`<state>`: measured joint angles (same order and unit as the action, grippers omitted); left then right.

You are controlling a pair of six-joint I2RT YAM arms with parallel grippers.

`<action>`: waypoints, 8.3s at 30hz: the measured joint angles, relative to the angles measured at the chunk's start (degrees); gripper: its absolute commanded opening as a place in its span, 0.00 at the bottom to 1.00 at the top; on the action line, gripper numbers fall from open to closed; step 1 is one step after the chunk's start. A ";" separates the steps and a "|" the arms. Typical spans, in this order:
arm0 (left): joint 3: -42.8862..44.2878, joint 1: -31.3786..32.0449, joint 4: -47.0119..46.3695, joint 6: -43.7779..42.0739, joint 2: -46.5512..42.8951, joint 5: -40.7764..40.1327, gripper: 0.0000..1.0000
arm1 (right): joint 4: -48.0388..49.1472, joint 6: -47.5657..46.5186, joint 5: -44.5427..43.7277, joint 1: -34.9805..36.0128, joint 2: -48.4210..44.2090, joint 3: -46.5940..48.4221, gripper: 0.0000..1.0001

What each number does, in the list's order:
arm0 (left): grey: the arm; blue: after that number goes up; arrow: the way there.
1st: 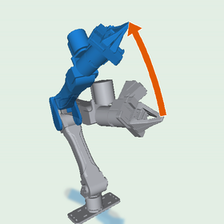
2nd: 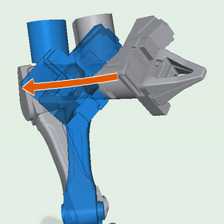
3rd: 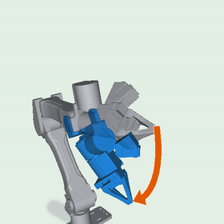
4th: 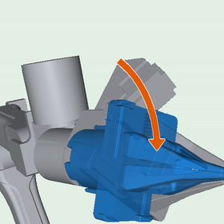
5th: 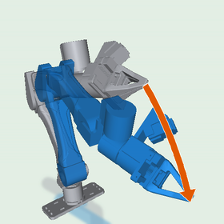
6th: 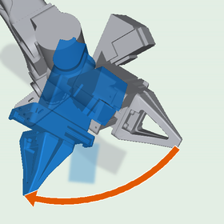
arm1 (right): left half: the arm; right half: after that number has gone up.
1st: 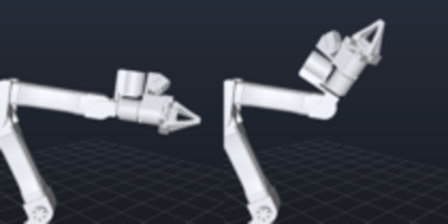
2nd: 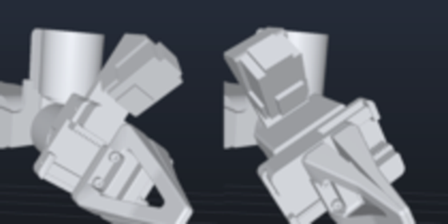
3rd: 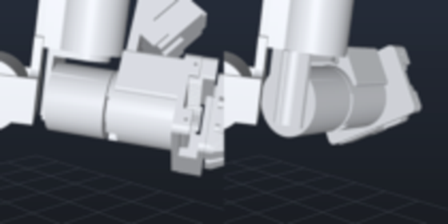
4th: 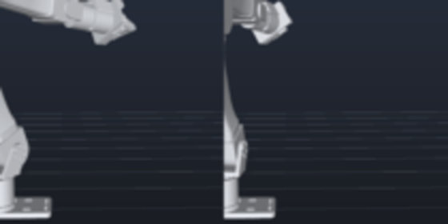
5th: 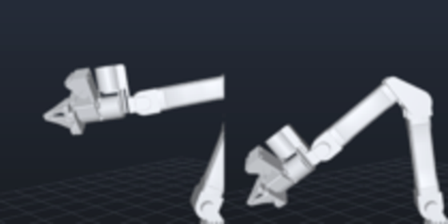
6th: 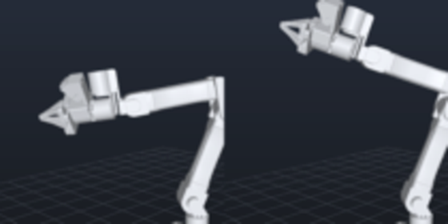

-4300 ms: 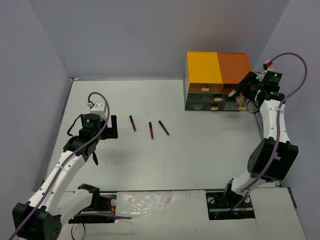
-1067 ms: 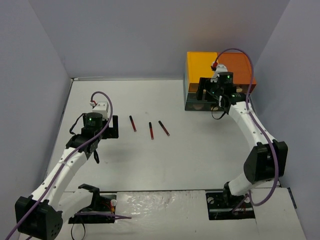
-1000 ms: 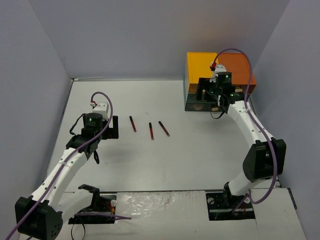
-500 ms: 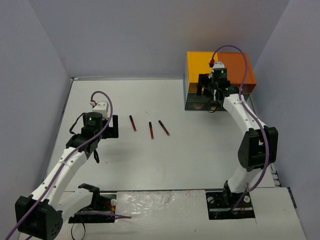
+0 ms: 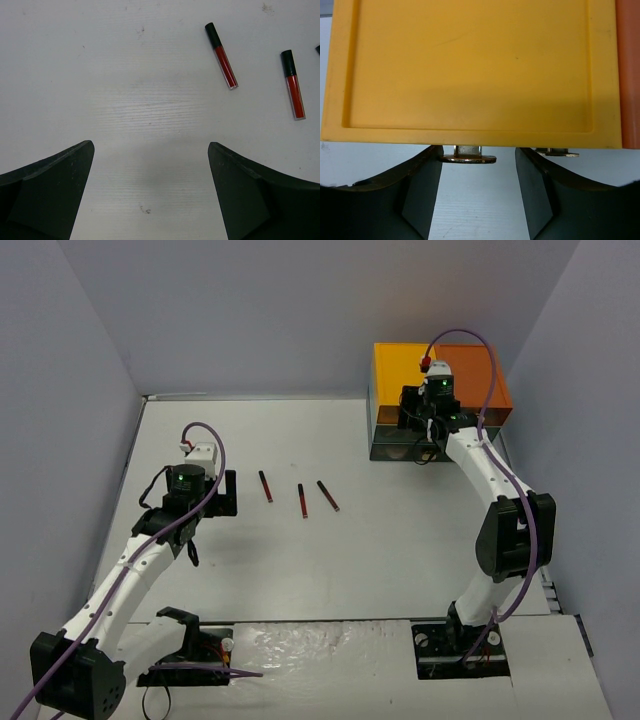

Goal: Organize the makeup

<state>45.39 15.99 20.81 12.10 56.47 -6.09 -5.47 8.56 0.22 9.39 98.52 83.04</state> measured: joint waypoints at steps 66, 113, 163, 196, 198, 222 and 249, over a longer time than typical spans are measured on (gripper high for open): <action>0.00 0.00 0.01 0.00 0.81 -0.39 0.97 | -6.21 -3.13 2.95 31.53 3.22 -7.55 0.61; 0.00 0.00 1.57 -1.00 -2.90 -1.35 0.97 | -6.90 -17.74 4.03 8.57 -11.97 9.79 0.00; -1.05 0.00 3.40 -3.13 -5.97 -3.98 0.97 | -0.05 8.85 -4.46 34.81 18.11 0.01 0.57; -1.07 0.00 3.40 -3.13 -5.31 -4.21 0.97 | -5.65 -30.38 1.70 18.96 -14.68 6.60 0.00; -1.07 0.00 3.40 -3.13 -5.31 -4.28 0.97 | -6.11 -34.82 3.07 15.56 -17.87 6.72 0.00; -1.07 0.00 3.40 -3.13 -5.75 -4.37 0.97 | -11.28 -46.48 21.40 4.24 -9.35 5.25 0.71; -1.07 0.00 7.53 -2.20 -12.66 -5.79 0.97 | 12.21 -0.68 -5.93 41.72 30.87 12.62 0.59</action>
<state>44.31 15.99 28.34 9.90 43.81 -11.88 6.74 7.87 -5.71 51.11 129.40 95.65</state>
